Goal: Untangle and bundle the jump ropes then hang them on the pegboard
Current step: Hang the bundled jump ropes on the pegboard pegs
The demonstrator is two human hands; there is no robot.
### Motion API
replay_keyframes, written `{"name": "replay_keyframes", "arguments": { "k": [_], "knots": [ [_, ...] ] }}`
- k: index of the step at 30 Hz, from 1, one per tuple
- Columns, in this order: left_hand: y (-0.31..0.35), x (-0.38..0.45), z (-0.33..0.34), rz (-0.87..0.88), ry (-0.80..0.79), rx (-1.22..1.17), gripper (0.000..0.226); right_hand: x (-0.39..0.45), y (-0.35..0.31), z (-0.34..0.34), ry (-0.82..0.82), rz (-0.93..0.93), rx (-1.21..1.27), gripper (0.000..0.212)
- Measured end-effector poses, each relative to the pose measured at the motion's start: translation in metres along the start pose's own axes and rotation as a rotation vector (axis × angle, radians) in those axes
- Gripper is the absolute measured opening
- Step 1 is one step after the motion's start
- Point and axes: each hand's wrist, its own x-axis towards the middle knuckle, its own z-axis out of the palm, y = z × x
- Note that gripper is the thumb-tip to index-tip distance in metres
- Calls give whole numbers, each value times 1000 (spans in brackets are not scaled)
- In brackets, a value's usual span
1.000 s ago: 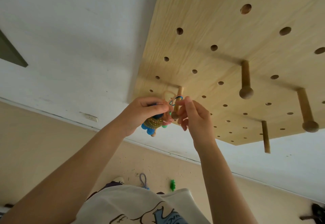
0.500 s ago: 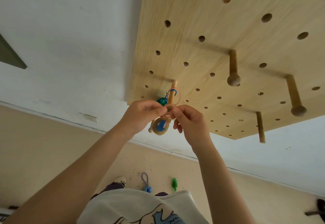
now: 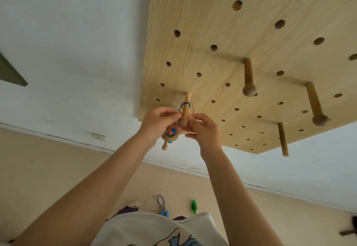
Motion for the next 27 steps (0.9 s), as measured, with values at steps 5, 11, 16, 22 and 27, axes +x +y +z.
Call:
{"name": "replay_keyframes", "arguments": {
  "k": [5, 11, 16, 22, 27],
  "knots": [
    [11, 16, 1, 0, -21, -59, 17, 9, -10, 4, -5, 17, 98, 15],
    [20, 38, 4, 4, 0, -38, 22, 28, -21, 14, 90, 20, 5, 27],
    [11, 49, 6, 41, 42, 7, 22, 41, -18, 16, 125, -28, -27, 24],
    [13, 48, 2, -2, 3, 67, 19, 38, -22, 10, 28, 16, 11, 27],
    [9, 5, -3, 128, 108, 115, 8, 2, -17, -9, -44, -47, -39, 24]
  ]
}}
